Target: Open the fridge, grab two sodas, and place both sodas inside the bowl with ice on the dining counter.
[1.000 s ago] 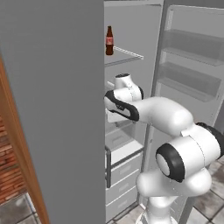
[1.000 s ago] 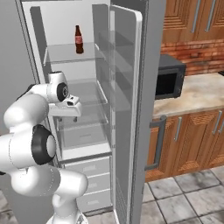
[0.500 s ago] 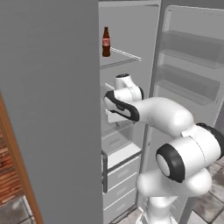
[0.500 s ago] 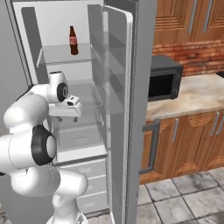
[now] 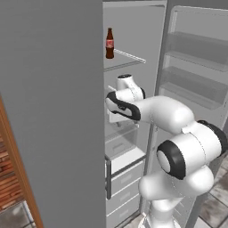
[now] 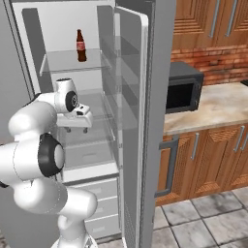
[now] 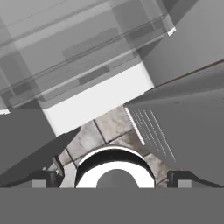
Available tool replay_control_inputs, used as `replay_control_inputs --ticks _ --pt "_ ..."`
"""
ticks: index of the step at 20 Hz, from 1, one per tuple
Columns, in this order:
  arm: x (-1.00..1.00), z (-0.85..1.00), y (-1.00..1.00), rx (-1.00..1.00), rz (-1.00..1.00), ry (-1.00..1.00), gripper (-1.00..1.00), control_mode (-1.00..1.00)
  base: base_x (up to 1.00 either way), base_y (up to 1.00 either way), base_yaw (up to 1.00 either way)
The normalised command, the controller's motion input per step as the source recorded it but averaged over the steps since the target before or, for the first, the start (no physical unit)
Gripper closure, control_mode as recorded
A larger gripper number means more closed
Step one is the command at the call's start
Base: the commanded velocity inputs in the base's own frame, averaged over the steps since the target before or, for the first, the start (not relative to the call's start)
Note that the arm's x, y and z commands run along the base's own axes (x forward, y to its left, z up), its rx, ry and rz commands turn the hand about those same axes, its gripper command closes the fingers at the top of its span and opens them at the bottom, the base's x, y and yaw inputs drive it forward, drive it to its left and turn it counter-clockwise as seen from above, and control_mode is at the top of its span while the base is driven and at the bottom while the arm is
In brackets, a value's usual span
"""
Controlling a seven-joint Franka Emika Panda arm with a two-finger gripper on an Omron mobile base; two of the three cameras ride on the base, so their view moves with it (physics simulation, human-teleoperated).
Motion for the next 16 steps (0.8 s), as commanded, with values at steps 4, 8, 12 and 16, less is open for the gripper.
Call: replay_control_inputs --ticks 4,8,12,16 --pt "0.28 0.08 -0.02 -0.02 0.03 -0.29 -1.00 -1.00 0.00 0.00 0.00" --pt "0.00 0.40 0.00 -0.11 0.09 -0.46 -1.00 -1.00 0.00 0.00 0.00" --pt "-0.10 0.60 0.00 -0.11 0.07 -0.40 -1.00 -1.00 0.00 0.00 0.00" --pt "-0.12 0.61 0.00 -0.04 0.07 -0.31 -1.00 -1.00 0.00 0.00 0.00"
